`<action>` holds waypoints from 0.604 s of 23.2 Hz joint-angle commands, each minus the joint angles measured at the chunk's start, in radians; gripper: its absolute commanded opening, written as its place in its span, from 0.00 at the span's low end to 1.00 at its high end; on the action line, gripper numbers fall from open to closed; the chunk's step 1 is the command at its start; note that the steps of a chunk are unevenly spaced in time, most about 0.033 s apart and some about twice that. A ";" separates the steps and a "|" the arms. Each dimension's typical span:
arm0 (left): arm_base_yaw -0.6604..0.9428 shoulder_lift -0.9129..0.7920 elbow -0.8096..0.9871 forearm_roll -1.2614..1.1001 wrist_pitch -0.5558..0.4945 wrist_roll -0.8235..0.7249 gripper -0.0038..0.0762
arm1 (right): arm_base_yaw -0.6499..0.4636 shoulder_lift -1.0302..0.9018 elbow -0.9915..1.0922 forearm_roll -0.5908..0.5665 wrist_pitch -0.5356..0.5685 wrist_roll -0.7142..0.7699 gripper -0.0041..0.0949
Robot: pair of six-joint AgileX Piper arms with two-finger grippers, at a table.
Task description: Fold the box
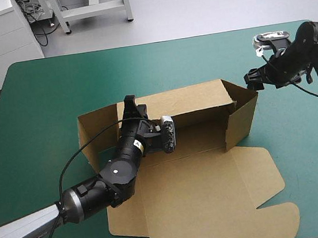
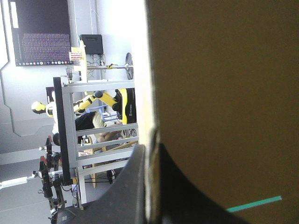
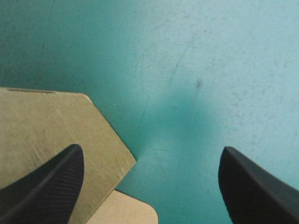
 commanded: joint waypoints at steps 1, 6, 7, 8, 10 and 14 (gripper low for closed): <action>-0.007 -0.022 -0.020 0.032 -0.001 -0.001 0.01 | -0.010 -0.095 0.042 0.046 -0.010 -0.033 0.77; -0.007 -0.022 -0.020 0.032 -0.003 -0.001 0.01 | -0.010 -0.166 0.173 0.103 -0.110 -0.100 0.77; -0.007 -0.022 -0.020 0.032 -0.004 -0.001 0.01 | -0.010 -0.181 0.201 0.118 -0.128 -0.122 0.77; -0.007 -0.022 -0.020 0.032 -0.004 -0.001 0.01 | -0.010 -0.195 0.223 0.135 -0.139 -0.140 0.77; -0.007 -0.022 -0.020 0.032 -0.004 -0.001 0.01 | -0.010 -0.236 0.312 0.224 -0.134 -0.341 0.77; -0.007 -0.022 -0.020 0.032 -0.004 -0.001 0.01 | -0.010 -0.251 0.367 0.435 -0.033 -0.624 0.77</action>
